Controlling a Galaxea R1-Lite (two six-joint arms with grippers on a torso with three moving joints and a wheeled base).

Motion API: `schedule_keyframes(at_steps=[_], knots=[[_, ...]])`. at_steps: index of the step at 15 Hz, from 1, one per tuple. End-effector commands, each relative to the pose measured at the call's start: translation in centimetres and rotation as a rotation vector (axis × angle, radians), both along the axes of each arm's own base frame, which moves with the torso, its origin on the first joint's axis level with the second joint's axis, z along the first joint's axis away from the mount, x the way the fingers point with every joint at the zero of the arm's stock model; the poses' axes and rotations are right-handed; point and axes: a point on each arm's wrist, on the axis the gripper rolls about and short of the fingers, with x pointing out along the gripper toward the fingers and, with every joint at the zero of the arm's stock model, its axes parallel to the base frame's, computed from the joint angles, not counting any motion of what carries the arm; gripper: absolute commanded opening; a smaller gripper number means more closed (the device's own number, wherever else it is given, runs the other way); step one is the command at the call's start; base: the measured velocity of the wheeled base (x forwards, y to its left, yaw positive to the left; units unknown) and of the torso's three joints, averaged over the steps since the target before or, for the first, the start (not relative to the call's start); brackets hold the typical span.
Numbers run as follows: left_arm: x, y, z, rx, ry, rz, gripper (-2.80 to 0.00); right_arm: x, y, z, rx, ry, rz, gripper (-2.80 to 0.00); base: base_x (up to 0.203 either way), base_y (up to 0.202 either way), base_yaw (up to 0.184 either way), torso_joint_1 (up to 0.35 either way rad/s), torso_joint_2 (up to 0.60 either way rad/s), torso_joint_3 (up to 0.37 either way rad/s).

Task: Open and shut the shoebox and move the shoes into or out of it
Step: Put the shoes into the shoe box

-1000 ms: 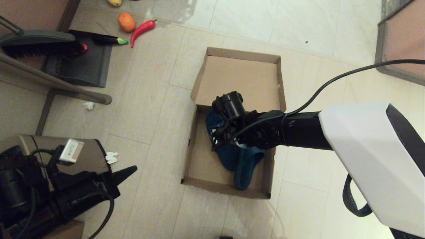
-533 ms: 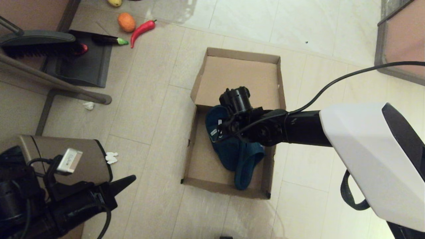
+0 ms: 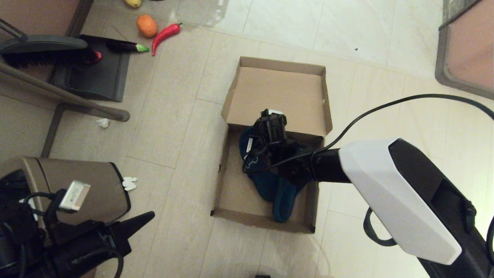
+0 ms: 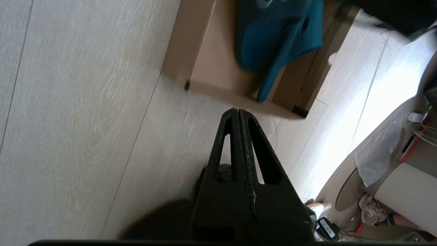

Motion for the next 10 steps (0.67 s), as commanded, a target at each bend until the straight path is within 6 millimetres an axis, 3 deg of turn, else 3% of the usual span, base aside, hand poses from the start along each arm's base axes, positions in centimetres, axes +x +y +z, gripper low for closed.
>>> schedule_keyframes(at_steps=[1,6,8,10], knots=[[-0.6,0.1,-0.1,-0.004,-0.002,-0.001,-2.8,0.1,0.9,-3.4,-0.048,0.064,0.011,-2.8,0.0,0.0,0.0,0.0,0.0,0.0],[-0.5,0.1,0.1,-0.007,-0.012,-0.001,-2.8,-2.9,3.2,-1.5,-0.064,0.088,0.084,-2.8,0.0,0.0,0.0,0.0,0.0,0.0],[-0.6,0.1,0.3,-0.008,-0.019,-0.001,-2.8,-3.0,2.9,-0.8,-0.072,0.085,0.078,-2.8,0.0,0.0,0.0,0.0,0.0,0.0],[-0.4,0.1,0.8,-0.012,-0.047,0.005,-2.8,-2.7,0.9,2.1,-0.055,0.059,0.04,-2.8,0.0,0.0,0.0,0.0,0.0,0.0]])
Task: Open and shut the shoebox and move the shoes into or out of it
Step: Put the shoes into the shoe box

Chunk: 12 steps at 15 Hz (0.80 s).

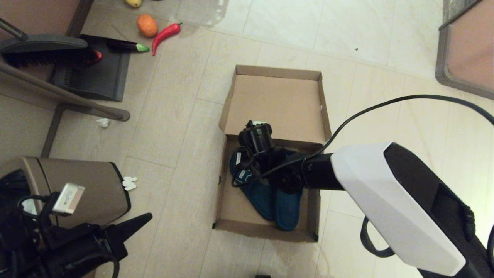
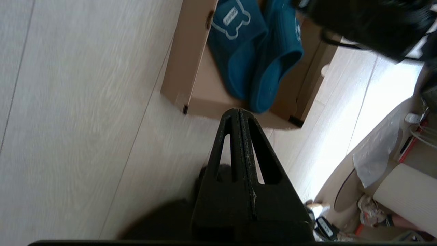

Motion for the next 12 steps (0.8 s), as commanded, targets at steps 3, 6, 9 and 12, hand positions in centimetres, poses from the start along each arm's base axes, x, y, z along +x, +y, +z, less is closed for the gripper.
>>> schedule_keyframes(at_steps=[3,6,9,12], knots=[[1.3,-0.1,1.3,-0.015,-0.051,0.033,-2.8,-1.2,-5.1,8.6,0.049,-0.055,-0.083,-2.8,0.0,0.0,0.0,0.0,0.0,0.0],[2.9,-0.3,2.0,-0.054,-0.057,0.097,-2.8,-5.1,-10.2,15.3,0.095,-0.071,-0.134,-2.8,0.0,0.0,0.0,0.0,0.0,0.0],[2.5,-0.2,1.8,-0.049,-0.052,0.1,-2.8,-11.0,-15.6,17.1,0.08,0.009,-0.133,-2.8,0.0,0.0,0.0,0.0,0.0,0.0],[2.5,0.0,1.8,-0.045,-0.054,0.119,-2.8,-14.6,-20.7,15.1,0.053,0.11,-0.176,-2.8,0.0,0.0,0.0,0.0,0.0,0.0]])
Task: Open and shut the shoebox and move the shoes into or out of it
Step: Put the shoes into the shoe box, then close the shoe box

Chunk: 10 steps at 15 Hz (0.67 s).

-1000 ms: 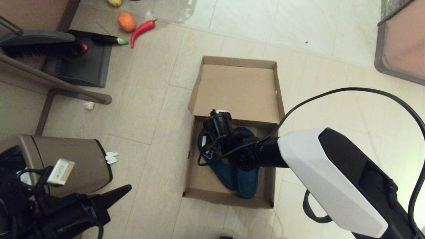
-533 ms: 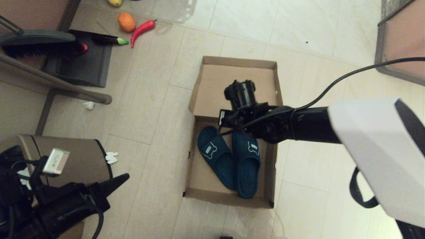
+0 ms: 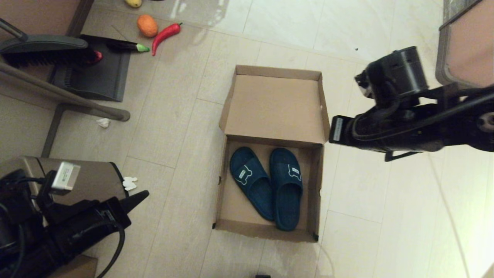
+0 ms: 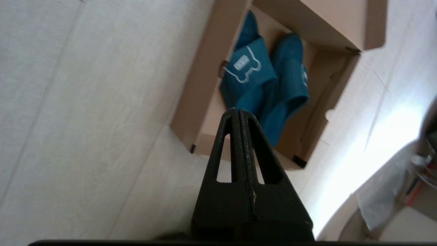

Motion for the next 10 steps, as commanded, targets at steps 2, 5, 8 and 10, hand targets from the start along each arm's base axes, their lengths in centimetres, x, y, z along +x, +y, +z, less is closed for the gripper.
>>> schedule_keyframes(at_steps=[2,5,8,10], knots=[[0.9,0.0,0.4,0.002,-0.018,-0.001,-2.8,-2.0,-5.3,2.2,0.037,-0.065,-0.128,-2.8,0.0,0.0,0.0,0.0,0.0,0.0],[2.4,-0.2,0.7,0.03,-0.037,-0.073,-2.8,-1.5,-7.0,2.5,0.078,-0.039,-0.208,-2.8,0.0,0.0,0.0,0.0,0.0,0.0],[2.6,0.5,0.7,0.01,-0.035,-0.132,-2.8,-1.8,-6.8,1.2,0.136,0.107,-0.104,-2.8,0.0,0.0,0.0,0.0,0.0,0.0],[2.0,1.3,1.2,0.014,-0.064,-0.101,-2.8,-2.2,-6.9,1.7,0.208,0.121,-0.024,-2.8,0.0,0.0,0.0,0.0,0.0,0.0]])
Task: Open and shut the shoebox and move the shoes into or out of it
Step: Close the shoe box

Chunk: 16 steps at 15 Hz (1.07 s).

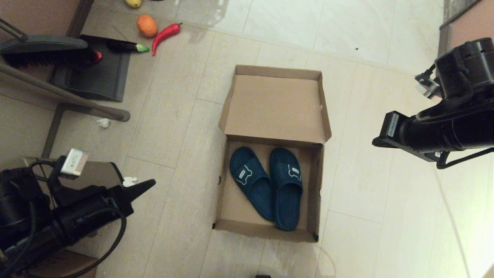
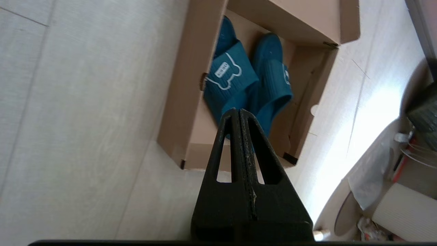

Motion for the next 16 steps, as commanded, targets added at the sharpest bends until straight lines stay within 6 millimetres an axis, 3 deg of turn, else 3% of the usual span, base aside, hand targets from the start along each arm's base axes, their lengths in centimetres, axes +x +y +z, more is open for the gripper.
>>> schedule_keyframes(at_steps=[1,3,5,6,10,12,16], knots=[[-1.0,0.6,1.4,-0.006,-0.075,0.009,-2.8,-0.8,-0.3,0.9,0.019,-0.026,0.088,-2.8,0.0,0.0,0.0,0.0,0.0,0.0],[-2.2,0.2,3.1,0.002,-0.168,-0.076,-2.8,-0.7,-2.5,0.3,0.013,-0.016,0.183,-2.8,0.0,0.0,0.0,0.0,0.0,0.0],[-0.7,-0.1,5.1,0.037,-0.261,-0.102,-2.8,-1.8,-5.6,0.1,0.044,-0.015,0.156,-2.8,0.0,0.0,0.0,0.0,0.0,0.0],[0.1,-0.2,5.2,0.049,-0.247,-0.103,-2.8,-2.4,-6.7,-0.9,0.066,0.02,0.132,-2.8,0.0,0.0,0.0,0.0,0.0,0.0],[-0.3,-0.1,2.9,0.062,-0.134,-0.085,-2.8,-3.3,-7.0,-4.1,0.143,0.064,0.224,-2.8,0.0,0.0,0.0,0.0,0.0,0.0],[-0.7,-0.1,3.8,0.059,-0.173,-0.081,-2.8,-3.3,-7.1,-4.1,0.151,0.025,0.231,-2.8,0.0,0.0,0.0,0.0,0.0,0.0],[-0.3,-1.0,3.4,0.053,-0.154,-0.13,-2.8,-4.2,-7.0,-3.2,0.256,0.016,0.181,-2.8,0.0,0.0,0.0,0.0,0.0,0.0]])
